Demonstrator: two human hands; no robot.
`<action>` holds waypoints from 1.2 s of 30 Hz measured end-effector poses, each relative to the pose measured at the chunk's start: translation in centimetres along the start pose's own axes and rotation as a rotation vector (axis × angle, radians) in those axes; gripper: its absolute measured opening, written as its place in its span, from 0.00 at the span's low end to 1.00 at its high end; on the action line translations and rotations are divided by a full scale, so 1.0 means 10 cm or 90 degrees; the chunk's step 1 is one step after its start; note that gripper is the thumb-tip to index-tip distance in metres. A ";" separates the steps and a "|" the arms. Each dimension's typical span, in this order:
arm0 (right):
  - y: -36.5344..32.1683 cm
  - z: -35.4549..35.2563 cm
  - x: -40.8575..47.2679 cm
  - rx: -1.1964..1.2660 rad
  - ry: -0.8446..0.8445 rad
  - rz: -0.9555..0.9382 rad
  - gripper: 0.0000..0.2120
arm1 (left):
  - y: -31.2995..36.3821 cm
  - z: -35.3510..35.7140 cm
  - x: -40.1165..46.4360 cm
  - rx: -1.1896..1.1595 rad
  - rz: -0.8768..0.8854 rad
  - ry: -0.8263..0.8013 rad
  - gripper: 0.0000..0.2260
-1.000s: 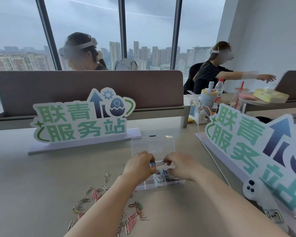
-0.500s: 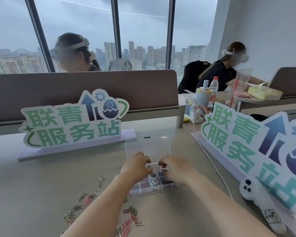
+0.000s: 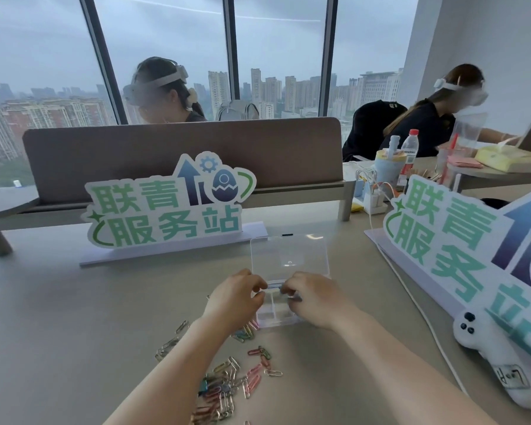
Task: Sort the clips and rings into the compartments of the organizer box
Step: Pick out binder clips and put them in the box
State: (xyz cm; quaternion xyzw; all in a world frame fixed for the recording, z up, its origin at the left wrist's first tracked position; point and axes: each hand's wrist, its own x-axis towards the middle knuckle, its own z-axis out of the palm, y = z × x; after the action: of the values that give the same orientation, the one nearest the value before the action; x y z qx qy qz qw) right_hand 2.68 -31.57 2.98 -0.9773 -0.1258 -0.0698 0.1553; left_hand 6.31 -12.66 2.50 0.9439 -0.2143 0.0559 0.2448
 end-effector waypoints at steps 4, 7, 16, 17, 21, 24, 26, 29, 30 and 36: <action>-0.32 0.08 -0.04 0.034 -0.008 -0.043 0.13 | -0.16 -0.14 -0.29 0.003 -0.022 0.017 0.10; -0.56 0.15 -0.07 0.052 -0.035 -0.075 0.12 | -0.28 -0.24 -0.53 -0.002 -0.053 0.030 0.09; -1.13 0.27 -0.20 0.026 -0.125 -0.174 0.10 | -0.44 -0.40 -1.20 0.016 -0.080 0.054 0.02; -1.18 0.28 -0.22 0.020 -0.136 -0.183 0.10 | -0.44 -0.41 -1.27 0.015 -0.079 0.053 0.02; -1.31 0.29 -0.29 0.006 -0.164 -0.204 0.14 | -0.42 -0.42 -1.55 0.044 -0.027 0.029 0.06; -1.36 0.33 -0.32 0.018 -0.179 -0.200 0.15 | -0.41 -0.42 -1.68 0.078 -0.013 0.005 0.10; -1.40 0.37 -0.32 0.006 -0.181 -0.200 0.14 | -0.41 -0.43 -1.74 0.101 -0.011 -0.010 0.12; -1.44 0.40 -0.34 -0.008 -0.185 -0.193 0.15 | -0.41 -0.46 -1.83 0.111 -0.005 -0.035 0.14; -1.45 0.40 -0.34 -0.012 -0.186 -0.192 0.15 | -0.40 -0.47 -1.85 0.114 -0.003 -0.040 0.16; -1.49 0.47 -0.35 -0.034 -0.176 -0.189 0.12 | -0.39 -0.50 -1.89 0.128 0.000 -0.054 0.11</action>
State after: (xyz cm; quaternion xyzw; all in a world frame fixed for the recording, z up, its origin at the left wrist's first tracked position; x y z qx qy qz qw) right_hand -4.20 -17.10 2.23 -0.9522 -0.2863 0.0393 0.0985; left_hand -9.10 -0.01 1.21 0.9653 -0.2176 0.0369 0.1397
